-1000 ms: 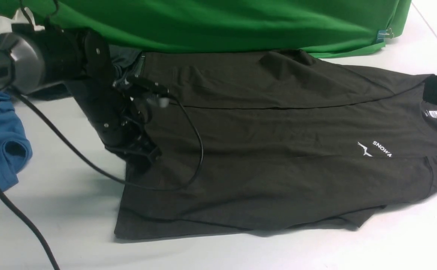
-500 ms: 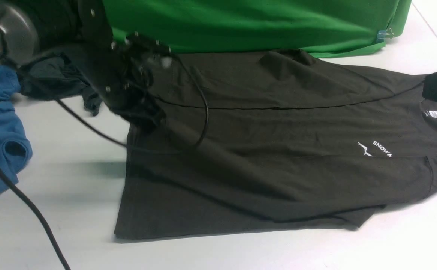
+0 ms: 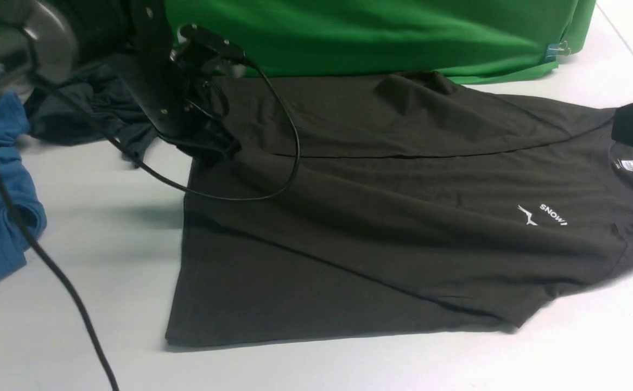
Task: Fold a long-sleeved shirt on a white desktop.
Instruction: 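Fold the left side of the black T-shirt inward over its body, then grab the top left corner of the dark shirt with the left gripper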
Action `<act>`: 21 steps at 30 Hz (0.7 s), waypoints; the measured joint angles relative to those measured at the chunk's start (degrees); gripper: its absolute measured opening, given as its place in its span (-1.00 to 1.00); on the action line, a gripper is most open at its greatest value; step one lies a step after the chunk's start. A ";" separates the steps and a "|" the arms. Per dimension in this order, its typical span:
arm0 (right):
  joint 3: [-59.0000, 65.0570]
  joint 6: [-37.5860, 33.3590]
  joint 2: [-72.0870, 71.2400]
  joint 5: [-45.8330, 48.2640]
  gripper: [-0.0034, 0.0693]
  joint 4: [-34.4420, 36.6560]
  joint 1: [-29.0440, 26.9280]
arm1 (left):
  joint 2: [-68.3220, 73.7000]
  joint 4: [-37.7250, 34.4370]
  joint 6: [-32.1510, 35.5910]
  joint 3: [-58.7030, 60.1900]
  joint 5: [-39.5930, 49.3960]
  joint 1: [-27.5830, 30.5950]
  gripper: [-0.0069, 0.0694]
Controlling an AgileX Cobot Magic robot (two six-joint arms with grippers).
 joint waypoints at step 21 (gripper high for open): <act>0.00 0.21 0.00 1.26 -0.22 0.80 0.06 | 3.28 3.07 -21.08 -0.04 -1.10 0.00 0.98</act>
